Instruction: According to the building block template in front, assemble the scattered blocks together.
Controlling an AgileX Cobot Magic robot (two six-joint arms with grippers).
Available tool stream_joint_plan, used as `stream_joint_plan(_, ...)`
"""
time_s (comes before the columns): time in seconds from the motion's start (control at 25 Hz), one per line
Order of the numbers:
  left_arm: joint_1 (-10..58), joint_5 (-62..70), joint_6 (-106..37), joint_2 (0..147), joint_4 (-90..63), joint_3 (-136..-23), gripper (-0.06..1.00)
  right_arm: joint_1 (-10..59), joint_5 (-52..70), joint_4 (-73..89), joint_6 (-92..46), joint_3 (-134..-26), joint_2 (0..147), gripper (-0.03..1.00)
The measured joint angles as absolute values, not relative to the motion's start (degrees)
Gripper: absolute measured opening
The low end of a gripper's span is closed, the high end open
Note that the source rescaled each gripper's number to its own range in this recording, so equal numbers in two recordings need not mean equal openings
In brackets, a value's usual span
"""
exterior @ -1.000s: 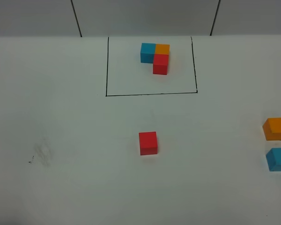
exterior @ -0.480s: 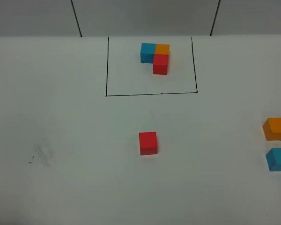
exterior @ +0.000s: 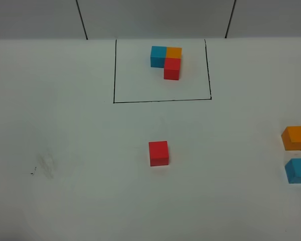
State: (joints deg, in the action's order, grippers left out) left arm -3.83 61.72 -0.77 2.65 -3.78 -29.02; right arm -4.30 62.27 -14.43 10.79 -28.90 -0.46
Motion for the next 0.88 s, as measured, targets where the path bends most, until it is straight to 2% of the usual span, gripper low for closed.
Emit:
stream_joint_plan(0.28, -3.83, 61.72, -0.77, 2.65, -3.78, -29.02, 0.0, -4.3, 61.91, -13.8, 10.79, -28.9, -0.46, 0.99)
stream_joint_plan(0.6, -3.83, 61.72, -0.77, 2.65, -3.78, -29.02, 0.0, -4.3, 59.53, -13.46, 10.79, -30.52, 0.2, 1.0)
stream_joint_plan(0.88, -3.83, 61.72, -0.77, 2.65, -3.78, -29.02, 0.0, -4.3, 58.22, -12.27, 8.71, -35.84, 10.46, 0.98)
